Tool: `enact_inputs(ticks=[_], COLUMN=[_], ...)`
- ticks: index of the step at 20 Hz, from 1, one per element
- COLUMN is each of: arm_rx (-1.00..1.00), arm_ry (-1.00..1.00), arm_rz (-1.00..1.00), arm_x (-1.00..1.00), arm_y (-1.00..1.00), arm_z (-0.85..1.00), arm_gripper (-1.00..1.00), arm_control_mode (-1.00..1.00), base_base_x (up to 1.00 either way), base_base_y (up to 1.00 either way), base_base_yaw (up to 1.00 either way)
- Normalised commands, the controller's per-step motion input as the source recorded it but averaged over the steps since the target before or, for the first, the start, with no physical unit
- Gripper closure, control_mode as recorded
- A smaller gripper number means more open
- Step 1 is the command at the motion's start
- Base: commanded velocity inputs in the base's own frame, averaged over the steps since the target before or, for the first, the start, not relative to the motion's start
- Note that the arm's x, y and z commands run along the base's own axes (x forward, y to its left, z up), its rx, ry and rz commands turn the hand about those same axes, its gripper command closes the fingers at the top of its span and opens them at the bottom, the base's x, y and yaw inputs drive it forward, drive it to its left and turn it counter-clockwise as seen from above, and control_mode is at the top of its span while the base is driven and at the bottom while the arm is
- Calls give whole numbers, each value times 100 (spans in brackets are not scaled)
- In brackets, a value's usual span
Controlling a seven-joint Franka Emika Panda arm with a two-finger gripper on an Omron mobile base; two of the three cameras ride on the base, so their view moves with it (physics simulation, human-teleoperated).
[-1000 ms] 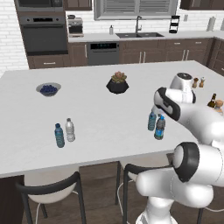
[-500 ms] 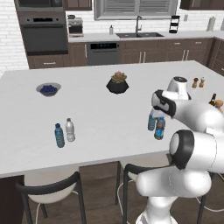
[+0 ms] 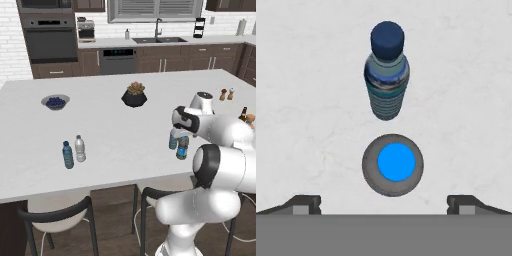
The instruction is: Move the plastic bottles in the middle to the plastics group, and the glass bottles in the middle to the glass group.
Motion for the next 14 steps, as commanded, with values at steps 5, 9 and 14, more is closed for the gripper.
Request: enact_inputs(ticks=[5, 9, 14], arm_rx=[0, 0, 0], arm_ry=[-1, 0, 0], arm_rz=[10, 8, 7], arm_x=[25, 11, 10], arm_y=[0, 0, 0], arm_z=[-12, -13, -15], arm_gripper=[-100, -100, -100], arm_control_mode=[-100, -100, -100], base_base_x=[0, 0, 0], base_base_y=[0, 0, 0], base_base_yaw=[0, 0, 0])
